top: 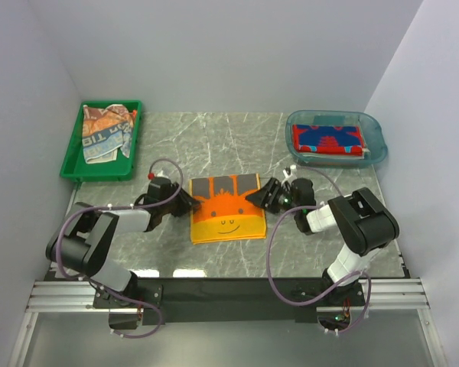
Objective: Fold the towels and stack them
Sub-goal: Fold the towel
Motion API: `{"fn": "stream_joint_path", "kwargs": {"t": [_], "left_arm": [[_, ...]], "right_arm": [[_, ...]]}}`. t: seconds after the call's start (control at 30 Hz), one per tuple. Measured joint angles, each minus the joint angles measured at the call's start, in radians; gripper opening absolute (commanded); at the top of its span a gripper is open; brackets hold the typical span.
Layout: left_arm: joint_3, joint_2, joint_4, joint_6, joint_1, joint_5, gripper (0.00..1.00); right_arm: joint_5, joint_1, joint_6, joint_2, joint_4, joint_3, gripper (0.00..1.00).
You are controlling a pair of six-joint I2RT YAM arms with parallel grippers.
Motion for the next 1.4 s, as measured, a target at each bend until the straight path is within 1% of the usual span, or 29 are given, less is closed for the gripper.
{"fn": "stream_joint_path", "kwargs": {"t": [0.07,0.1,0.23,0.37,0.43,0.47,0.5,0.57,0.6,0.63,0.67,0.73,0.77,0.8,0.87,0.97,1.07,1.2,1.3,1.4], "left_arm": [[-0.030,0.025,0.006,-0.011,-0.008,0.000,0.30],[-0.041,0.030,0.034,-0.023,-0.009,0.008,0.30],[-0.070,0.020,0.072,-0.035,-0.011,0.003,0.30],[-0.129,-0.043,0.068,-0.054,-0.013,-0.004,0.32],[-0.158,-0.096,0.039,-0.060,-0.016,-0.012,0.37],[-0.169,-0.126,0.016,-0.061,-0.018,-0.017,0.40],[-0.177,-0.150,-0.003,-0.059,-0.021,-0.021,0.50],[-0.177,-0.211,-0.064,-0.049,-0.024,-0.033,0.61],[-0.168,-0.238,-0.101,-0.036,-0.025,-0.046,0.72],[-0.153,-0.257,-0.145,-0.021,-0.024,-0.060,0.76],[-0.127,-0.270,-0.198,-0.003,-0.024,-0.075,0.80],[-0.063,-0.277,-0.297,0.032,-0.024,-0.108,0.81],[-0.018,-0.277,-0.356,0.059,-0.023,-0.132,0.79],[0.026,-0.277,-0.401,0.081,-0.021,-0.151,0.72],[0.115,-0.272,-0.473,0.121,-0.010,-0.177,0.65],[0.253,-0.213,-0.537,0.169,0.011,-0.191,0.64],[0.380,-0.099,-0.573,0.220,0.025,-0.200,0.64],[0.537,0.091,-0.666,0.315,0.034,-0.171,0.65],[0.604,0.185,-0.750,0.407,0.035,-0.159,0.66],[0.629,0.213,-0.802,0.487,0.037,-0.152,0.68]], "right_arm": [[-0.003,0.000,0.005,0.012,0.016,-0.047,0.64],[-0.005,0.000,0.007,0.015,0.019,-0.066,0.63],[-0.012,0.000,0.017,0.014,0.080,-0.121,0.63],[-0.016,0.000,0.040,-0.013,0.130,-0.191,0.63],[-0.024,0.000,0.053,-0.035,0.148,-0.233,0.63],[-0.029,0.000,0.056,-0.047,0.151,-0.249,0.63],[-0.036,0.000,0.055,-0.060,0.146,-0.258,0.63],[-0.053,0.000,0.039,-0.094,0.094,-0.257,0.63],[-0.056,0.000,0.024,-0.113,0.060,-0.251,0.63],[-0.058,0.000,-0.005,-0.143,-0.006,-0.237,0.63],[-0.058,0.000,-0.037,-0.169,-0.073,-0.216,0.63],[-0.047,0.002,-0.122,-0.225,-0.260,-0.137,0.63],[-0.028,0.002,-0.175,-0.254,-0.355,-0.087,0.63],[-0.008,0.003,-0.227,-0.281,-0.455,-0.027,0.63],[0.040,0.003,-0.339,-0.311,-0.612,0.105,0.61],[0.098,0.003,-0.477,-0.294,-0.777,0.299,0.59],[0.131,0.003,-0.603,-0.218,-0.896,0.478,0.58],[0.143,0.003,-0.759,-0.059,-1.034,0.681,0.57],[0.153,0.003,-0.877,0.058,-1.134,0.796,0.57],[0.150,0.003,-0.986,0.157,-1.235,0.895,0.57]]}}
